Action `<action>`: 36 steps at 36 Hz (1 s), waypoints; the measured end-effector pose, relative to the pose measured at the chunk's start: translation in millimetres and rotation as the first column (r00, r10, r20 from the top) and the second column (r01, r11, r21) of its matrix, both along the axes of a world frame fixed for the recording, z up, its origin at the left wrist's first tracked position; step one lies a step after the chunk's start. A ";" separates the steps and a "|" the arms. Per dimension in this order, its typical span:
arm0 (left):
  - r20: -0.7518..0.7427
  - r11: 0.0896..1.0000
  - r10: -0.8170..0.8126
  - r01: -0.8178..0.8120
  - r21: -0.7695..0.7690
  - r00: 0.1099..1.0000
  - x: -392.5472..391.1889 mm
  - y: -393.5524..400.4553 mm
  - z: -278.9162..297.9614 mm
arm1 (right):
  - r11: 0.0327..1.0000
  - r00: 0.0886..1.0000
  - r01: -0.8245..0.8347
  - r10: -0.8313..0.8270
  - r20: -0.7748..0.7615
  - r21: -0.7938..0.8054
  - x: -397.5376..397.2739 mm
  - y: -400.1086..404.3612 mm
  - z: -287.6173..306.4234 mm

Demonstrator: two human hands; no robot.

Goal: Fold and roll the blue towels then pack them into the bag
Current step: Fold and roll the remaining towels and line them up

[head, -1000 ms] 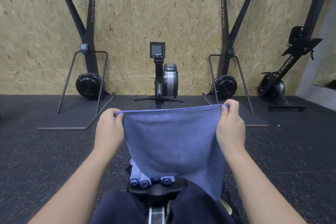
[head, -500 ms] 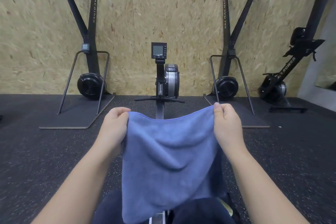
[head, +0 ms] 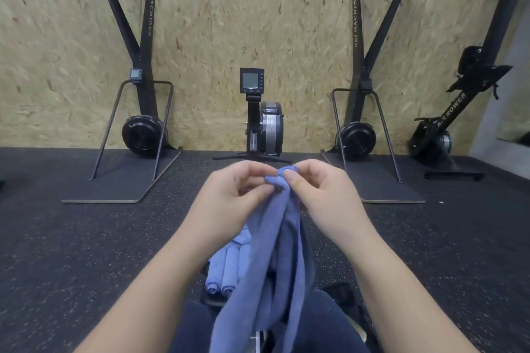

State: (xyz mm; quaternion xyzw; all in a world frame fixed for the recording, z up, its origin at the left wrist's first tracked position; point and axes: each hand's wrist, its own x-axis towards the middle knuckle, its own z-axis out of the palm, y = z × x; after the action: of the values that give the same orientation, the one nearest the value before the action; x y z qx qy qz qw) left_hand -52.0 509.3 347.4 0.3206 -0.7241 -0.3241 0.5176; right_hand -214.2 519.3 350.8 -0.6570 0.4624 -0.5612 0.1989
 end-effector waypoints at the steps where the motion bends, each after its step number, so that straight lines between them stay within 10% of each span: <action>1: -0.016 1.000 0.018 -0.019 -0.025 1.000 -0.5 1.0 0.7 | 1.000 1.000 -0.013 0.013 -0.002 -0.004 0.3 2.3 0.7; 11: 0.099 0.933 0.259 -0.222 -0.285 0.961 -1.3 -1.2 2.3 | 0.997 0.999 -0.044 0.045 -0.025 0.064 8.3 9.4 -0.9; 36: 0.060 0.917 0.308 -0.279 -0.285 0.950 2.0 4.6 7.7 | 0.991 0.983 -0.129 0.132 -0.128 0.030 7.7 14.4 1.1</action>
State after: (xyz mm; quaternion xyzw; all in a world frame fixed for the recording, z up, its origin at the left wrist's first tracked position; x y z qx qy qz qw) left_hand -50.0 513.8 355.1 0.3676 -0.7313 -0.1228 0.5612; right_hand -206.4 533.7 351.9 -0.7189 0.4363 -0.4979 0.2119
